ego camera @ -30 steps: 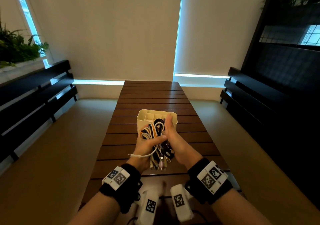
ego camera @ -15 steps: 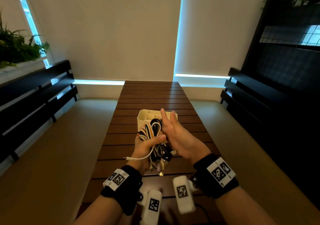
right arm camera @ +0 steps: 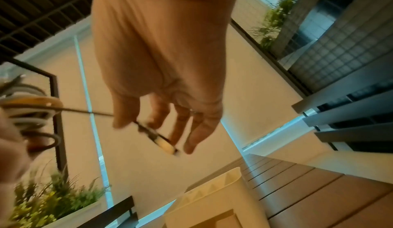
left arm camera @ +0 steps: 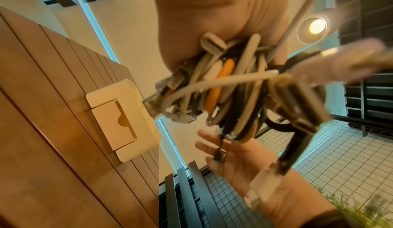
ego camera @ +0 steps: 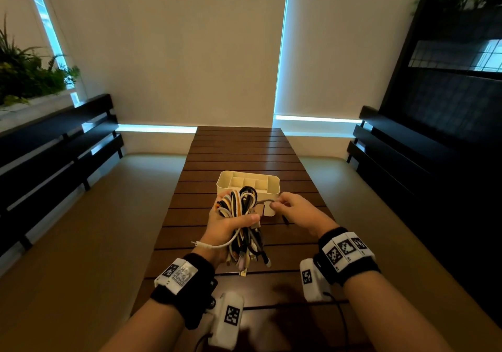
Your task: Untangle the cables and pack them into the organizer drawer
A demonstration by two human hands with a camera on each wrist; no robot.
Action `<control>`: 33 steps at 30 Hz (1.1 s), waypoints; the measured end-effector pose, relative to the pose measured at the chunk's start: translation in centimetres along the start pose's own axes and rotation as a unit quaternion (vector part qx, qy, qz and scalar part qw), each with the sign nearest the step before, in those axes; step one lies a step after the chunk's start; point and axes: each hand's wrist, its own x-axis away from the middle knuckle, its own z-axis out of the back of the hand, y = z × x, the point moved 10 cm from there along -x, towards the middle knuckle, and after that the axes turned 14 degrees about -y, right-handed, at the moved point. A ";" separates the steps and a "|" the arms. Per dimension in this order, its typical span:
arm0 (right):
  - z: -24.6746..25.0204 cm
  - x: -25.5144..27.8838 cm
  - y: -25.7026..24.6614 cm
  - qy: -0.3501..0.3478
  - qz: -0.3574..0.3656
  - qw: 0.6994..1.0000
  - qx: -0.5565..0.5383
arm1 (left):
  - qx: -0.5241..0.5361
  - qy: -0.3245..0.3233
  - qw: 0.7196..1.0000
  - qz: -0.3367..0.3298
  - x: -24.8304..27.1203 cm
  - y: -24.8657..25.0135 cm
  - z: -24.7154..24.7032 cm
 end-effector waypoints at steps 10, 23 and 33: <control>-7.0 0.9 -0.4 -0.043 -0.020 0.934 -0.355 | -0.079 0.040 0.996 -0.034 -0.4 0.7 -0.3; -6.0 2.6 -3.7 -0.050 0.153 0.939 -0.305 | -0.066 0.031 0.994 -0.078 0.1 1.4 -2.8; -5.9 3.5 -3.1 -0.042 0.108 0.957 -0.268 | 0.001 -0.056 0.998 0.033 0.1 -0.2 -3.9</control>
